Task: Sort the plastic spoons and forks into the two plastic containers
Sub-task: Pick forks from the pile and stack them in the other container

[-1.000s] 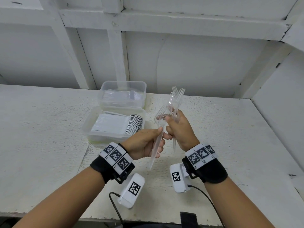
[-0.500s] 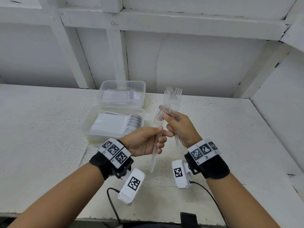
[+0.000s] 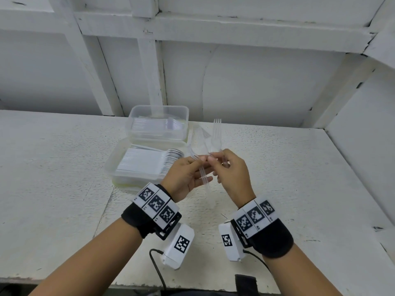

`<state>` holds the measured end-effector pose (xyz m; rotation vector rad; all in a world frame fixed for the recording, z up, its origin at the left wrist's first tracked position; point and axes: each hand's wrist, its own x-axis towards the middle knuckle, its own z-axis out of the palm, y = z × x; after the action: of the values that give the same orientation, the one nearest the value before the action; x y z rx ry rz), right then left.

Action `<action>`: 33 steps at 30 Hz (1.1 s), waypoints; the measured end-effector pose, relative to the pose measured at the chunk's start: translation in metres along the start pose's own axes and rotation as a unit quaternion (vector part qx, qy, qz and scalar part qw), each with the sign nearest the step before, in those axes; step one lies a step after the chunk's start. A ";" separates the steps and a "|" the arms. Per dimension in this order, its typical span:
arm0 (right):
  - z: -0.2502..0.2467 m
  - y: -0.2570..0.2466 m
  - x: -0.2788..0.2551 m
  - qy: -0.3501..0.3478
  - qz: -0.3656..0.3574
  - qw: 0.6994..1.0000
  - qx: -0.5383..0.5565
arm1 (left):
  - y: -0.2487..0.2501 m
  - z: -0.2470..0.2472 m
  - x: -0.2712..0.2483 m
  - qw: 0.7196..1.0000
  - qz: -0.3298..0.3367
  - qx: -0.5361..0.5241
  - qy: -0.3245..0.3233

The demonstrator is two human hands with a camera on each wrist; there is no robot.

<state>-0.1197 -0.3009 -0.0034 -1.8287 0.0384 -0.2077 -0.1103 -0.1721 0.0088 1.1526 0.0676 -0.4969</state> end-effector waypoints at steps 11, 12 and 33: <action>0.017 -0.002 -0.011 0.074 -0.116 0.981 -0.134 | -0.001 0.006 -0.007 1.000 0.018 -0.014 0.001; 0.017 -0.004 -0.012 0.057 -0.118 0.982 -0.135 | 0.000 0.006 -0.008 1.000 0.019 -0.013 0.002; 0.011 -0.009 -0.017 -0.002 -0.113 0.984 -0.138 | 0.001 -0.004 -0.005 0.998 0.023 -0.060 0.020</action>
<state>-0.1350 -0.2859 0.0001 -2.1100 -0.1509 -0.3729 -0.1133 -0.1661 0.0095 1.0448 0.1041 -0.4232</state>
